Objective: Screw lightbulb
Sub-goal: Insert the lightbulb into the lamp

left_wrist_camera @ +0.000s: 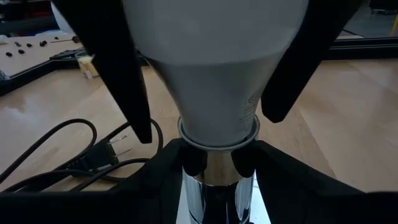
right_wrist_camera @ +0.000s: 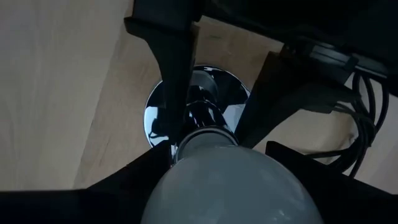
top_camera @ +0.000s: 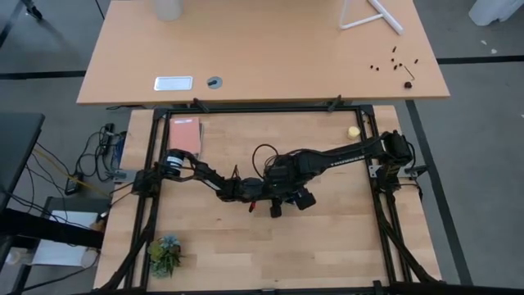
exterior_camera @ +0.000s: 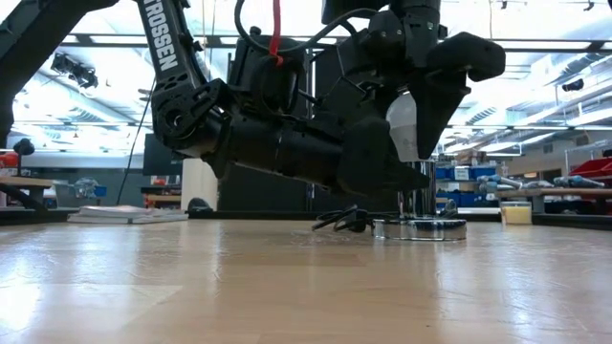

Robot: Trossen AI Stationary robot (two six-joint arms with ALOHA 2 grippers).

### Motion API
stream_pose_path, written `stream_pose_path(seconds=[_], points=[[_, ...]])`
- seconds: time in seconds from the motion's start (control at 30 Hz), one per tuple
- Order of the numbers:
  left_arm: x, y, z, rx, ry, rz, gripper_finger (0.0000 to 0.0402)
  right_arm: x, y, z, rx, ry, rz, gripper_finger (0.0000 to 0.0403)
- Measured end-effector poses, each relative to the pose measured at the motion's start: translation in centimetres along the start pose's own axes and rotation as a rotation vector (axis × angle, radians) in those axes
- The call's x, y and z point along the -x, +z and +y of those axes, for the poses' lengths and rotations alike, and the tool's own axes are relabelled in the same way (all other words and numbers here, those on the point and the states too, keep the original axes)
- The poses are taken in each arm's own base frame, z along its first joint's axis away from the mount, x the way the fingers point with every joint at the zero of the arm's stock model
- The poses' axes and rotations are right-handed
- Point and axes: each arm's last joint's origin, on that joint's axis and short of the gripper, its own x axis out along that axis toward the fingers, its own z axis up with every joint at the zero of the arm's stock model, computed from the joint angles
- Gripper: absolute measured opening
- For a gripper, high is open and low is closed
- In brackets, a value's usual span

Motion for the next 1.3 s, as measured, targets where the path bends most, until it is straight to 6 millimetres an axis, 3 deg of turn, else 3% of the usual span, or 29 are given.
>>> stream_pose_path(seconds=[0.23, 0.43, 0.53, 0.67, 0.87, 1.07, 1.3], points=[[0.0, 0.0, 0.0, 0.0, -0.001, 0.002, 0.0179, 0.0, -0.2, -0.2, -0.182, 0.019, 0.009, 0.0283], [0.0, 0.0, 0.1, 0.004, 0.02, 0.003, 0.0179, 0.0, -0.2, -0.9, -0.481, 0.024, -0.006, 0.0264], [0.0, 0.0, 0.1, 0.011, 0.022, 0.003, 0.0179, 0.0, -0.2, -1.0, -0.547, 0.023, -0.009, 0.0256], [0.0, 0.0, 0.1, 0.018, 0.025, 0.003, 0.0179, -0.1, -0.2, -1.0, -0.545, 0.023, -0.009, 0.027], [0.0, 0.0, 0.1, 0.02, 0.027, 0.005, 0.0179, 0.3, -0.3, -1.0, -0.487, 0.025, 0.003, 0.0329], [0.0, -0.1, 0.1, 0.02, 0.027, 0.006, 0.0179, 2.8, 0.3, -1.3, -0.435, 0.02, -0.034, 0.0368], [0.0, -0.1, 0.1, 0.021, 0.027, 0.007, 0.0179, 5.5, 0.9, -1.7, -0.387, 0.011, -0.094, 0.0379]])
